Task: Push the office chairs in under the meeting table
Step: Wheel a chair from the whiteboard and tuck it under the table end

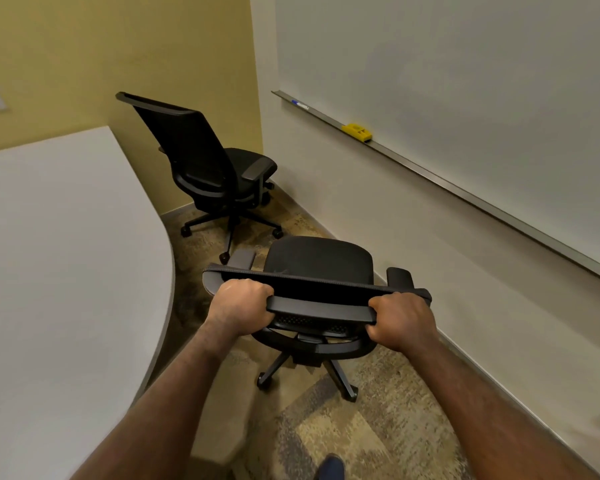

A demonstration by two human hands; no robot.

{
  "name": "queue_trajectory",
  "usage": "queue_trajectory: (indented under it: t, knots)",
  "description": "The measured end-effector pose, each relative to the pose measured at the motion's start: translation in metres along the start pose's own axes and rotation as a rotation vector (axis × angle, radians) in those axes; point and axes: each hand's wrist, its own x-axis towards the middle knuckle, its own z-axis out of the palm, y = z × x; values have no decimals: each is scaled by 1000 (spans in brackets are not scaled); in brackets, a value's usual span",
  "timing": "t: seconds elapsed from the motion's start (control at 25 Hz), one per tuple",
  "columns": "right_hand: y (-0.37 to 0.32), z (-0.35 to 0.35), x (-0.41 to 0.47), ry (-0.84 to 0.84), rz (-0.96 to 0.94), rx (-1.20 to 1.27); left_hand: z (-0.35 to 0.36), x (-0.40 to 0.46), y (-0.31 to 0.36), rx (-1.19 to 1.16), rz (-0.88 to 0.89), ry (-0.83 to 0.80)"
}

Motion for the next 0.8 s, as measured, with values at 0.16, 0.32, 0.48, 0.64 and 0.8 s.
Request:
queue_trajectory:
  t: [0.16, 0.32, 0.48, 0.64, 0.8]
  knots:
    - [2, 1, -8, 11, -61, -6, 4, -29, 8, 4, -35, 23]
    - [12, -1, -2, 27, -149, -14, 7, -46, 23, -27, -103, 37]
    - [25, -2, 14, 14, -243, 6, 9, -51, 40, -56, -250, -9]
    - [44, -3, 37, -15, -400, 23, 11, -54, 64, -9, -370, 20]
    - [61, -8, 63, -9, -518, 3, 9, -50, 91, -19, -496, 43]
